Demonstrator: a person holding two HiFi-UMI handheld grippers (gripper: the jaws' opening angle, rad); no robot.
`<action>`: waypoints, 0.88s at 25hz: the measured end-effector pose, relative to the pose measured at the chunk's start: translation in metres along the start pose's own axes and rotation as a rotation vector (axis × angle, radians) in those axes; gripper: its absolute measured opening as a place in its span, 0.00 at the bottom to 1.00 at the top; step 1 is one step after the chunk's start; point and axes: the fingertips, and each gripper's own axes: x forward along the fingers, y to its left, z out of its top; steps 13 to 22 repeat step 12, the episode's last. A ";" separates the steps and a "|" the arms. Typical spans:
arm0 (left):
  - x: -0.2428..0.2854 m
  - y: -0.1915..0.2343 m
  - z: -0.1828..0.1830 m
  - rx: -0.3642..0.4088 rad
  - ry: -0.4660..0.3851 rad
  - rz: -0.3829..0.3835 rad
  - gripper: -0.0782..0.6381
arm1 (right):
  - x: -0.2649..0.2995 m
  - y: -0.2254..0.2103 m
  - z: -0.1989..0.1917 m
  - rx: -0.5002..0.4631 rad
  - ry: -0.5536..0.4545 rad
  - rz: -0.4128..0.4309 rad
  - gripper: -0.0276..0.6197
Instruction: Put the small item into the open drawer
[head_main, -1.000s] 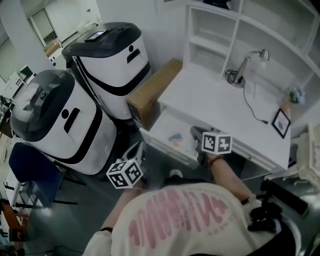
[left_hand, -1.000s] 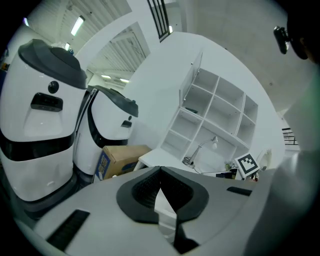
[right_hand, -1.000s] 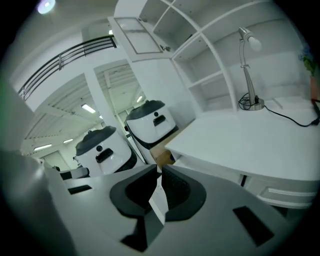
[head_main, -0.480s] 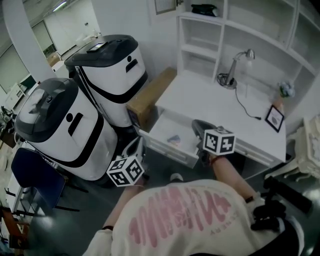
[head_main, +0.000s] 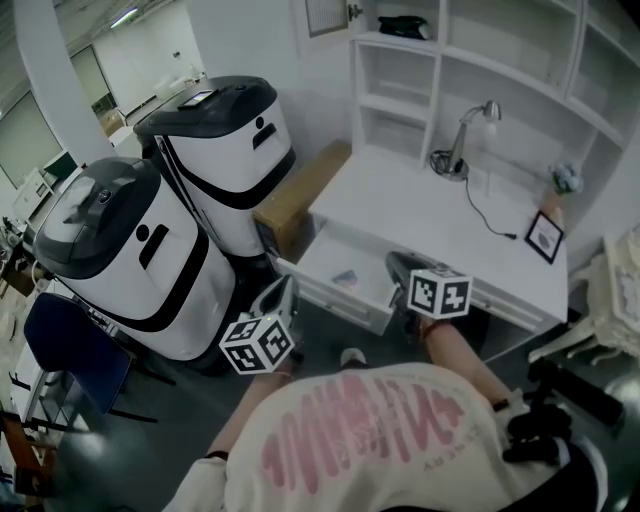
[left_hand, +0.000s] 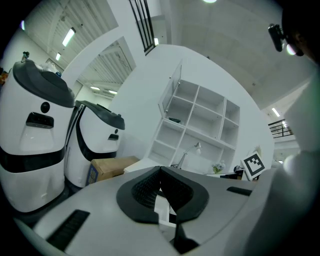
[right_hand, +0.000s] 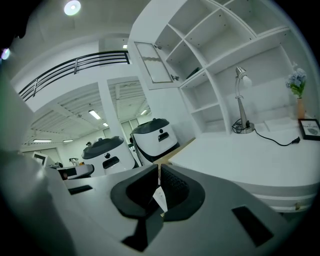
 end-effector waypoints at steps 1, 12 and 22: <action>-0.001 -0.002 -0.001 -0.001 -0.001 0.000 0.15 | -0.002 0.000 -0.002 -0.002 0.003 0.003 0.09; -0.004 -0.017 -0.012 -0.018 -0.010 0.016 0.15 | -0.009 -0.009 -0.005 -0.016 0.020 0.031 0.09; -0.004 -0.017 -0.012 -0.018 -0.010 0.016 0.15 | -0.009 -0.009 -0.005 -0.016 0.020 0.031 0.09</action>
